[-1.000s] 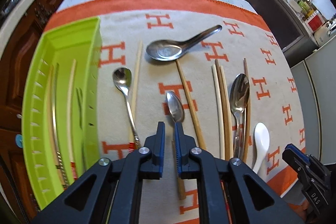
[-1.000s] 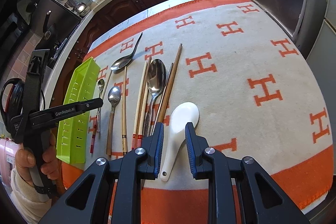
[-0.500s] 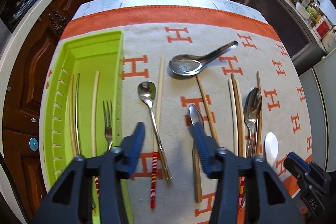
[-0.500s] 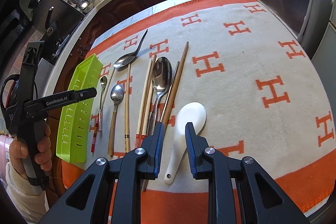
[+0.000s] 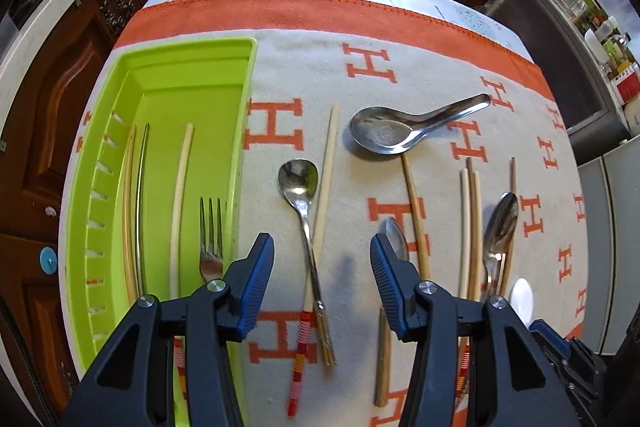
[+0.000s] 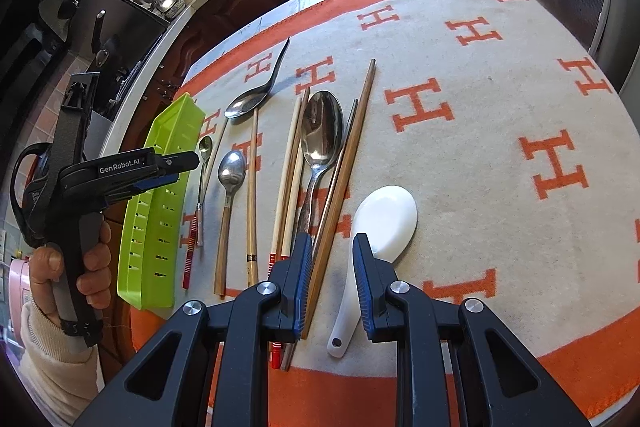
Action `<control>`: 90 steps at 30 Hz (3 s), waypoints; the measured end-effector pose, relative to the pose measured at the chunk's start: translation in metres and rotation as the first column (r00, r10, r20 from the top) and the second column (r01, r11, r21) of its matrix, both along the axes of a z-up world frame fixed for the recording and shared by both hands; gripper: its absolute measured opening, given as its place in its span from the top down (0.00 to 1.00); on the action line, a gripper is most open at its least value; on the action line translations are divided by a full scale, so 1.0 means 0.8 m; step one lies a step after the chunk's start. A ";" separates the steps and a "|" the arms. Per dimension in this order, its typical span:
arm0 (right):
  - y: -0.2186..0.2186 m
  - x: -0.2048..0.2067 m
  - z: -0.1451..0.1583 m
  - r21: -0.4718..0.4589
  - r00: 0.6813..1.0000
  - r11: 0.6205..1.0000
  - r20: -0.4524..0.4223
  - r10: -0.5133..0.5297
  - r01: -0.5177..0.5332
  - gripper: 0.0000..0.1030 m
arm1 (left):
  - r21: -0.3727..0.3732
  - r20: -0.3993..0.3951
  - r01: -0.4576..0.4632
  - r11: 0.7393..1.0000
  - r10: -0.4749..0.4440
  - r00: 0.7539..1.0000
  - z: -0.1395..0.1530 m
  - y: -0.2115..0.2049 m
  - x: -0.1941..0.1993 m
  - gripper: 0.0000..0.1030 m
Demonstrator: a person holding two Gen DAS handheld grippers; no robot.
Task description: Organize utensils
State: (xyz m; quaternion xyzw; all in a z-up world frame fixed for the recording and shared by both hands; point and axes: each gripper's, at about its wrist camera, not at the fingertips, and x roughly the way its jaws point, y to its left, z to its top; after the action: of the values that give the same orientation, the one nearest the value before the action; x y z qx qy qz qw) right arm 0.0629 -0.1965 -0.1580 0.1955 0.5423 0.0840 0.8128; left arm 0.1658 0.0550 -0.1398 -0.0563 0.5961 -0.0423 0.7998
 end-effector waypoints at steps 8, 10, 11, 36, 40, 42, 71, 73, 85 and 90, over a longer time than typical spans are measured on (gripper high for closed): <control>0.001 0.006 -0.005 0.002 1.000 1.000 -0.008 0.004 -0.004 0.79 | -0.005 -0.071 0.038 0.999 -0.038 0.997 -0.029 -0.007 0.008 0.85; 0.001 0.007 -0.007 0.003 1.000 1.000 -0.012 0.005 -0.005 0.79 | 0.014 -0.067 0.045 0.999 -0.044 0.997 -0.031 -0.009 0.007 0.92; 0.002 0.008 -0.007 0.006 1.000 1.000 -0.012 0.007 -0.007 0.79 | 0.012 -0.069 0.046 0.999 -0.045 0.997 -0.032 -0.010 0.007 0.94; 0.031 -0.006 0.014 -0.015 0.998 0.998 0.020 0.058 -0.057 0.79 | -0.132 -0.144 0.005 0.991 -0.024 0.989 -0.031 0.000 -0.024 0.93; 0.026 -0.008 0.015 -0.013 0.999 0.999 0.020 0.043 -0.043 0.79 | -0.130 -0.161 0.003 0.991 -0.024 0.987 -0.039 -0.001 -0.027 0.91; 0.025 -0.008 0.015 -0.012 0.999 0.999 0.019 0.044 -0.043 0.80 | -0.126 -0.169 -0.002 0.992 -0.019 0.985 -0.042 0.000 -0.029 0.89; 0.035 -0.010 0.012 0.005 0.998 0.998 0.006 0.058 -0.058 0.79 | 0.115 0.110 0.044 0.992 -0.056 0.992 -0.008 -0.033 -0.067 0.97; 0.039 -0.011 0.013 0.001 0.998 0.998 0.007 0.064 -0.064 0.79 | 0.114 0.125 0.041 0.993 -0.055 0.991 0.001 -0.028 -0.072 0.97; 0.062 -0.022 0.028 -0.022 0.995 0.995 0.023 0.099 -0.098 0.79 | 0.104 0.196 0.025 0.994 -0.045 0.980 0.035 -0.001 -0.103 1.00; 0.068 -0.024 0.031 -0.026 0.993 0.993 0.026 0.112 -0.112 0.79 | 0.102 0.233 0.018 0.995 -0.042 0.972 0.051 0.004 -0.108 1.00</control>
State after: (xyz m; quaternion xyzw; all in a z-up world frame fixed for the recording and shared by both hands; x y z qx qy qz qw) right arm 0.0438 -0.1419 -0.1334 0.1536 0.5421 0.1256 0.8166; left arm 0.0798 0.0582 -0.0987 -0.0019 0.4994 -0.0311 0.8658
